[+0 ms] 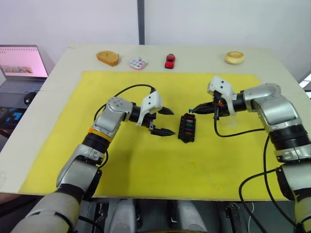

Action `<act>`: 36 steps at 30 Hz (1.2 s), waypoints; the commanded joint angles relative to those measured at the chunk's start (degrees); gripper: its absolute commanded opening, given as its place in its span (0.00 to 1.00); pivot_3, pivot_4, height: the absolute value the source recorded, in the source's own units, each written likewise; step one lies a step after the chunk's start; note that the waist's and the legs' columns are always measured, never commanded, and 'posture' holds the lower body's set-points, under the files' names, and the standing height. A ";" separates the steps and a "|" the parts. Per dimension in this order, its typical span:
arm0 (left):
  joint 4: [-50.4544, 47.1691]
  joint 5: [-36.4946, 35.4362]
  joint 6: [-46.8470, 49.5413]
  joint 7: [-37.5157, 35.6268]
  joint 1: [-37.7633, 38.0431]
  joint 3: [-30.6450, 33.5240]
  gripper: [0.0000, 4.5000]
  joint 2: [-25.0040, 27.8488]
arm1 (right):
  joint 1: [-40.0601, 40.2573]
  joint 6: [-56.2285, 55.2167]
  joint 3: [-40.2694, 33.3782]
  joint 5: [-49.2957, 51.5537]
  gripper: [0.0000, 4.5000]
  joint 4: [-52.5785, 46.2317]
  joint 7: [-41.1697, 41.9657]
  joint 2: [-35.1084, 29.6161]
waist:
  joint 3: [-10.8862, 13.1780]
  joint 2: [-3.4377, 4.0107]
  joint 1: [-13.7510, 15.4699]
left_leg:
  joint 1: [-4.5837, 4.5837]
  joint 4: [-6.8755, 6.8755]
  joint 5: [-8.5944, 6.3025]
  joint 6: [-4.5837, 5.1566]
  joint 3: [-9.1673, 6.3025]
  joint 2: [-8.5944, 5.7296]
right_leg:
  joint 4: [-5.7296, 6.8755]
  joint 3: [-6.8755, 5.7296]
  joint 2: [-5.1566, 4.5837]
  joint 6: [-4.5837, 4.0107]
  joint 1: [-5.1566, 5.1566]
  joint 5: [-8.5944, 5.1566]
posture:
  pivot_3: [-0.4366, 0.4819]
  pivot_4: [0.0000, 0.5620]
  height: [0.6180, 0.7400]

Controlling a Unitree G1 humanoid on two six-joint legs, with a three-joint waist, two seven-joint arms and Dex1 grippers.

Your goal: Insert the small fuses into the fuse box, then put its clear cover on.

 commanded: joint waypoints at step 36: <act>-4.01 0.08 0.43 0.57 1.03 0.70 0.99 0.52 | -0.64 -2.35 -0.54 -1.45 0.00 3.33 1.72 2.27 | -0.01 0.01 -0.08 | 0.03 0.01 0.02 -0.03 0.00 0.00 | 0.05 0.00 0.01 0.00 0.00 0.00 | 0.48 0.27 1.00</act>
